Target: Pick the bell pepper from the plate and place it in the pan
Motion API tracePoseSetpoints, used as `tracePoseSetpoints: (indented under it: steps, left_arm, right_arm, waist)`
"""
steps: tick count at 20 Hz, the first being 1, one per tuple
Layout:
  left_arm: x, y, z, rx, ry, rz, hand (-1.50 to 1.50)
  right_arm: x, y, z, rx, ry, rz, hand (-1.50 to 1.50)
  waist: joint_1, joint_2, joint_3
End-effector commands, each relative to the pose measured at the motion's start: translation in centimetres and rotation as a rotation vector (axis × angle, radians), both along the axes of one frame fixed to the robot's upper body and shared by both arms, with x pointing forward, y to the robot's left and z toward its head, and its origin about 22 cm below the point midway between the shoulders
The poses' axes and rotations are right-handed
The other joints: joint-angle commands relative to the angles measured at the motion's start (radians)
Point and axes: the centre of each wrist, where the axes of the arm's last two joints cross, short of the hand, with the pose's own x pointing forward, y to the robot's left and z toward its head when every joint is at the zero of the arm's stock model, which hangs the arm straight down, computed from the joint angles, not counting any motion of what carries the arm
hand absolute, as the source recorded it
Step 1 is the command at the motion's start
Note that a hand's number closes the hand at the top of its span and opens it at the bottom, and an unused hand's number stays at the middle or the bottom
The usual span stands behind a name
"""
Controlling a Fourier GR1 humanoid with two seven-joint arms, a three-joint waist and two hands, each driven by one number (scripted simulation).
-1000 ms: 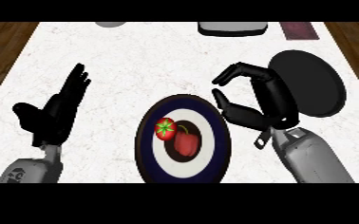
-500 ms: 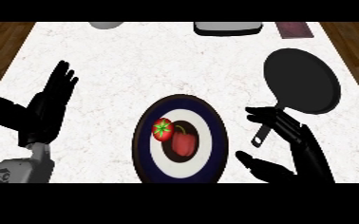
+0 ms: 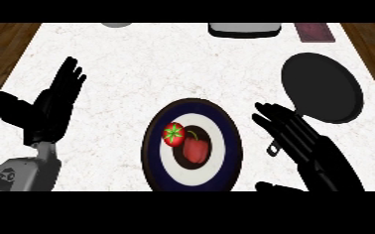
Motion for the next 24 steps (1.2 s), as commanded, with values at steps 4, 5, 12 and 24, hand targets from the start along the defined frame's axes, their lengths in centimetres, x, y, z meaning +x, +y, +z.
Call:
tracePoseSetpoints:
  steps: [4,5,12,24]
  left_arm:
    - [-0.4,-1.2,-0.5,-0.004,0.003,-0.018,0.0]
    - [0.3,-0.7,0.6,-0.002,-0.002,-0.025,0.0]
    - [0.2,-1.3,-0.7,-0.006,0.015,-0.03,0.0]
    - [0.5,0.0,-0.3,0.003,0.006,0.008,0.0]
  right_arm:
    - [0.2,4.7,3.0,-0.317,0.075,-0.073,-1.5]
    - [1.9,5.6,2.0,-0.353,0.104,-0.061,-1.5]
    - [3.1,9.7,1.8,-0.612,0.379,-0.04,-1.5]
    - [-1.0,14.2,1.0,-0.853,0.32,-0.097,-1.5]
  waist:
    - [0.019,0.0,-0.001]
    - [0.024,0.004,0.0]
    - [0.024,0.005,0.0]
    - [0.002,0.001,0.002]
